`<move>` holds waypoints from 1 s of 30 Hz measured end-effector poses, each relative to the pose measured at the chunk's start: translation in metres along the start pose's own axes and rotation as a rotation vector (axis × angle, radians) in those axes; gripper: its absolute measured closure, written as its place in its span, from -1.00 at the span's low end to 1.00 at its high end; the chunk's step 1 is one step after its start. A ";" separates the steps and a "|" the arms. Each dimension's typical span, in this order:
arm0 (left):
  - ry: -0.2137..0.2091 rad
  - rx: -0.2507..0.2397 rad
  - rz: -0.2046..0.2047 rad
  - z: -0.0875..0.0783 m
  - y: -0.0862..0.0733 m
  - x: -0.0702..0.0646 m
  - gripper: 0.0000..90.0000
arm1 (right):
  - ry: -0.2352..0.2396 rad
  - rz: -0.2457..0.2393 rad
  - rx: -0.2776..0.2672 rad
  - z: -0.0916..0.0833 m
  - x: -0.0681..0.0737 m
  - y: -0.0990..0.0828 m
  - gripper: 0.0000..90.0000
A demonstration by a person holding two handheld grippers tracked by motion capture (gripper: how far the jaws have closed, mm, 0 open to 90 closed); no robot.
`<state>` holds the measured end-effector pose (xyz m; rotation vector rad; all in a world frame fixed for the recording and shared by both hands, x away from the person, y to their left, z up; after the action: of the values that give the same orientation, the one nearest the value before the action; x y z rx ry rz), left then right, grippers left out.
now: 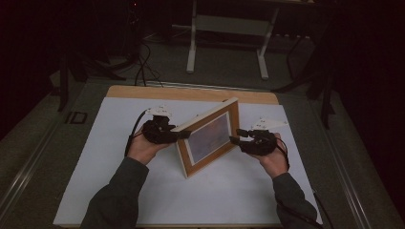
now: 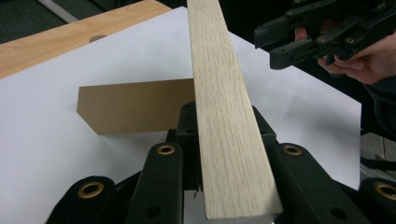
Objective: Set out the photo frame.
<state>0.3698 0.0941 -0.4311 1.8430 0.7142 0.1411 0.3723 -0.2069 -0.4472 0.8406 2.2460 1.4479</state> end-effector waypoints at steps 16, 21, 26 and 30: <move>-0.041 0.023 0.010 -0.001 0.002 0.008 0.64 | -0.044 -0.004 0.014 0.001 -0.017 0.012 0.16; -0.058 0.024 0.012 -0.001 0.002 0.008 0.64 | -0.061 0.004 0.005 0.001 -0.023 0.016 0.13; -0.069 0.026 0.021 0.000 0.003 0.007 0.64 | -0.078 0.017 -0.001 0.001 -0.029 0.018 0.11; -0.078 0.026 0.030 0.000 0.003 0.006 0.64 | -0.091 0.023 -0.006 0.000 -0.033 0.020 0.09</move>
<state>0.3756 0.0964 -0.4302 1.8738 0.6373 0.0794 0.4034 -0.2216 -0.4299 0.9152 2.1710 1.3964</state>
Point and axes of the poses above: each handheld gripper's, and its own axes: z roughly forward along the jaws, y roughly out of its top, x roughly to its left, the point moved 3 cm from there along z, roughly forward along the jaws, and after that the axes turned 7 degrees about -x, right-handed, at the moved point
